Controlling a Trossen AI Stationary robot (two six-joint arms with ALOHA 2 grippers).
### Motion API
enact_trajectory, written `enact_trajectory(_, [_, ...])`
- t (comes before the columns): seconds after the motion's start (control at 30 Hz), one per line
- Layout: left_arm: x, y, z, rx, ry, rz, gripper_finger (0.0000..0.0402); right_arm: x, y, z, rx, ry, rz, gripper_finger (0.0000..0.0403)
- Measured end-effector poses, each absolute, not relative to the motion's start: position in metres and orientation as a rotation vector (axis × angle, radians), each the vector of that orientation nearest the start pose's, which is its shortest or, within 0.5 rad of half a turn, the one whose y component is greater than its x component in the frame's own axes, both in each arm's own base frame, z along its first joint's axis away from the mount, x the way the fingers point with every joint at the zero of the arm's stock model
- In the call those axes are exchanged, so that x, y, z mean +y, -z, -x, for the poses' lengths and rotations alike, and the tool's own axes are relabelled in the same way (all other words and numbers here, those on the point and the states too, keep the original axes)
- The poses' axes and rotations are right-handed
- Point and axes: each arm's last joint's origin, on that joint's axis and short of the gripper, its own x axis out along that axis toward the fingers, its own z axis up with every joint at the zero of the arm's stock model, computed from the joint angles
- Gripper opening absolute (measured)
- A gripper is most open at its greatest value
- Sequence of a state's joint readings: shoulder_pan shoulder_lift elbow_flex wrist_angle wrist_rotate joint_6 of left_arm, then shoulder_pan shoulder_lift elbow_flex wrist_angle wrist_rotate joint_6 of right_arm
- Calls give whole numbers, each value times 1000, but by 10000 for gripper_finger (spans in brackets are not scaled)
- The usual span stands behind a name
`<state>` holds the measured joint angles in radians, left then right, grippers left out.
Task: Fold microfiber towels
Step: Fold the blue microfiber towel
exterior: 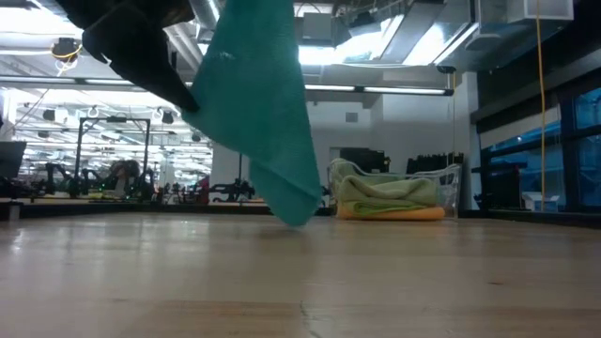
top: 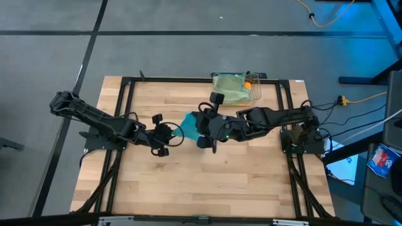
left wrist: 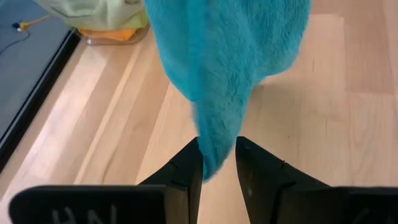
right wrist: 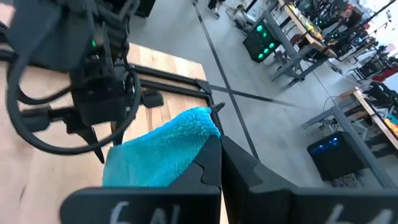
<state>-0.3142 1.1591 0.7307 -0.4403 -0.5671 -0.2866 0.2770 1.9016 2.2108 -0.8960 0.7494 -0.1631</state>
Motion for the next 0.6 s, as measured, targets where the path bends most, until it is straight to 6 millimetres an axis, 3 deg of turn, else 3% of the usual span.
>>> enact_trajectory(0.3, [-54, -228, -216, 736, -346, -91, 81, 94, -439, -382, 537, 406, 443, 0])
enact_trajectory(0.47, [-54, -228, -216, 728, -372, -26, 16, 94, -438, -382, 543, 406, 444, 0])
enact_trajectory(0.6, [-53, -232, -214, 726, -387, 13, 2, 93, -434, -380, 575, 415, 416, 0])
